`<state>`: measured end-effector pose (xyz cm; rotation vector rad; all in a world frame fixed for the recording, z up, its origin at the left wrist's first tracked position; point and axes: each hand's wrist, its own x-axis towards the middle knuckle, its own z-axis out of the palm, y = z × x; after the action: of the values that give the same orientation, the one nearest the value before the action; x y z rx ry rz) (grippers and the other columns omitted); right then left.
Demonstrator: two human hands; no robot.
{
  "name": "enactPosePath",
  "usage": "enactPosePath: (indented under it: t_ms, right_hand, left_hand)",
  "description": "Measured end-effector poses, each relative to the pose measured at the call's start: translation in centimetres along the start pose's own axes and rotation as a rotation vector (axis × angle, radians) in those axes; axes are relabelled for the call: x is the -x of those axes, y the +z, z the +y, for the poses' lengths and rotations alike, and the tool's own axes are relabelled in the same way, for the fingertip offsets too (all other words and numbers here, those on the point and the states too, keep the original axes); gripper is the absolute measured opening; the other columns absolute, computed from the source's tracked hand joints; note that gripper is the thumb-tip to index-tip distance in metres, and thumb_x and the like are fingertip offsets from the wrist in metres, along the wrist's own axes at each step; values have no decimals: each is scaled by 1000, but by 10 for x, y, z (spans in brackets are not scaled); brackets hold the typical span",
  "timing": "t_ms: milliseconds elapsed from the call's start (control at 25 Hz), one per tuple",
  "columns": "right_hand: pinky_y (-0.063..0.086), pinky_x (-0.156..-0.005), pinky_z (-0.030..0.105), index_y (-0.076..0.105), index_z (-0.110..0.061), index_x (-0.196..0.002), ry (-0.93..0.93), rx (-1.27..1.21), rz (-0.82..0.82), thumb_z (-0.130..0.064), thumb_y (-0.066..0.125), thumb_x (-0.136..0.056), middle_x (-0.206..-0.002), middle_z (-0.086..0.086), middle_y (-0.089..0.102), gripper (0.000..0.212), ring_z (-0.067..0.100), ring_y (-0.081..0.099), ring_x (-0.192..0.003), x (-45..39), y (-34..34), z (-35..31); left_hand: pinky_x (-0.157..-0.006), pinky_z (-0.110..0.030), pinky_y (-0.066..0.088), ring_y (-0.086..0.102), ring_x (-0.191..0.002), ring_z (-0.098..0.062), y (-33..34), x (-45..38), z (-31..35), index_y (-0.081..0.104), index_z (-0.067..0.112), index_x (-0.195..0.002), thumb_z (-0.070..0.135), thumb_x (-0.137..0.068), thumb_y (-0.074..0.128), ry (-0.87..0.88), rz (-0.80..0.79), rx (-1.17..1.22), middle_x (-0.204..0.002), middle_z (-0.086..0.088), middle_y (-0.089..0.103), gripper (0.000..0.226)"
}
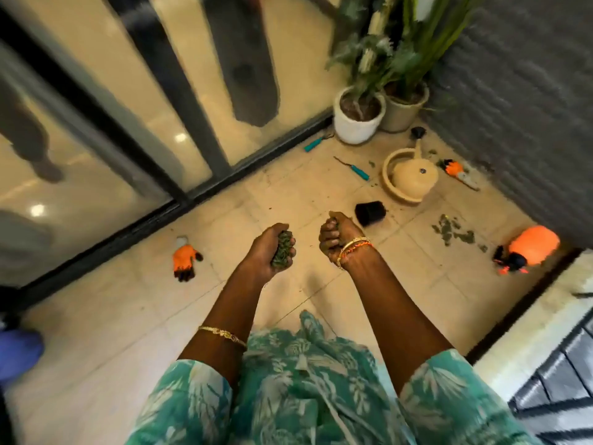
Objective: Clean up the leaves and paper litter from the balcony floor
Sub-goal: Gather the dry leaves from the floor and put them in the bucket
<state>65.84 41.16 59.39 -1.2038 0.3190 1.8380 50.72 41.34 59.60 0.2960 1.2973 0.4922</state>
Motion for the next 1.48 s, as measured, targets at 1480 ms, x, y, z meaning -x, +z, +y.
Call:
enactPosePath:
  t_ms: [1480]
  right_hand:
    - [15,-32,6,40,-12,-63,631,1283,-139,-11,32,-76,-41,-2,38,15,8,25,-27,-348,503,912]
  left_hand:
    - [-29,-12,18,34,-31,-9,-1005,25,-85,40,13,-54,20,-97,34,166,612,1287,-48,-3,34,44]
